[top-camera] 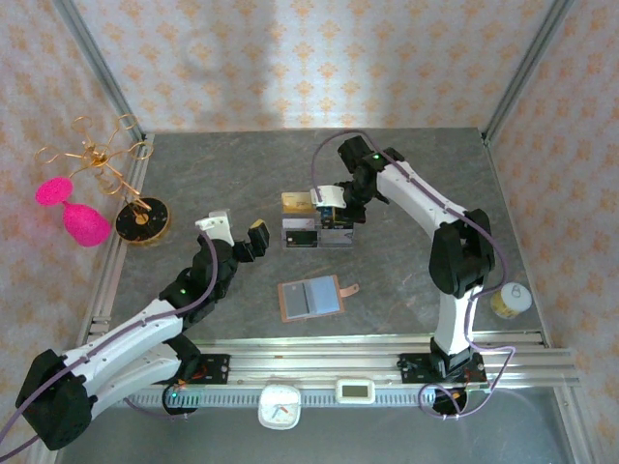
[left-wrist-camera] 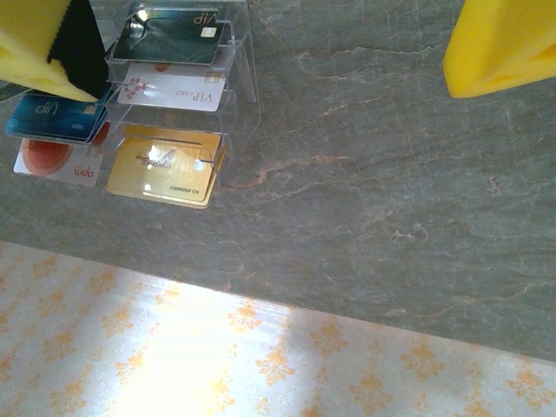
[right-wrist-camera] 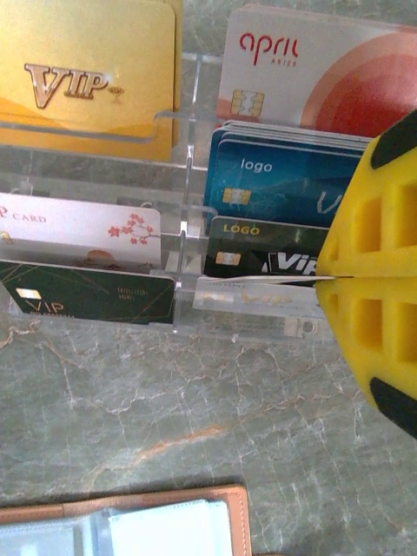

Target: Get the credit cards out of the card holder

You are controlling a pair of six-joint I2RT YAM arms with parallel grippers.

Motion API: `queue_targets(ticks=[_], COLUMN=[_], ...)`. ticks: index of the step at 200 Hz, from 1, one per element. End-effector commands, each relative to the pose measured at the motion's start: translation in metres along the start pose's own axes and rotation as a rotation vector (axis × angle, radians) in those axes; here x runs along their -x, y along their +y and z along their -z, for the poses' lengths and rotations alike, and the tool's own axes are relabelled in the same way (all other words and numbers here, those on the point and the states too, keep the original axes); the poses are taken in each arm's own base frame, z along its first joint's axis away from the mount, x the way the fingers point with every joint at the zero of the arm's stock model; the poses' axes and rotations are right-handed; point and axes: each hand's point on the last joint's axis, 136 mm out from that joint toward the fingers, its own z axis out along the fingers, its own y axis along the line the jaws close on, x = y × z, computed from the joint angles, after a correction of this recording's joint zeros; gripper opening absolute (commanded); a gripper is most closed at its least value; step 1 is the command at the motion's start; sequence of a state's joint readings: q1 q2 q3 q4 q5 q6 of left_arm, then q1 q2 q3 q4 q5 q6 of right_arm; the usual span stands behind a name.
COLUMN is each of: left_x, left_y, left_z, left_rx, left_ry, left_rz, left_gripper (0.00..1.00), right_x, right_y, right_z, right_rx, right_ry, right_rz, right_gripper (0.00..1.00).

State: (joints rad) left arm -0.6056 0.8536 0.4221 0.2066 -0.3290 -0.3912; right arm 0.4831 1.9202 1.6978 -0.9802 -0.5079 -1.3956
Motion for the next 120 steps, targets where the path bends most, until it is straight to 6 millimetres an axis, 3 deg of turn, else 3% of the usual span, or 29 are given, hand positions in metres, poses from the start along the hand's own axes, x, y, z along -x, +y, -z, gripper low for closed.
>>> queue_targets(ticks=[1,120], left_x=[0.016,0.015], left_y=[-0.003,-0.003], left_z=[0.0,-0.002], left_rx=[-0.009,-0.015], left_ry=[-0.041,-0.032], left_rz=[0.027,0.03], left_gripper=[0.99,0.99], right_x=[-0.011,-0.014], right_y=[-0.007,-0.013], right_z=[-0.008,-0.026], right_rx=[-0.027,-0.049], right_ry=[0.034,0.048], right_rz=[-0.022,-0.062], right_gripper=[0.0,0.0])
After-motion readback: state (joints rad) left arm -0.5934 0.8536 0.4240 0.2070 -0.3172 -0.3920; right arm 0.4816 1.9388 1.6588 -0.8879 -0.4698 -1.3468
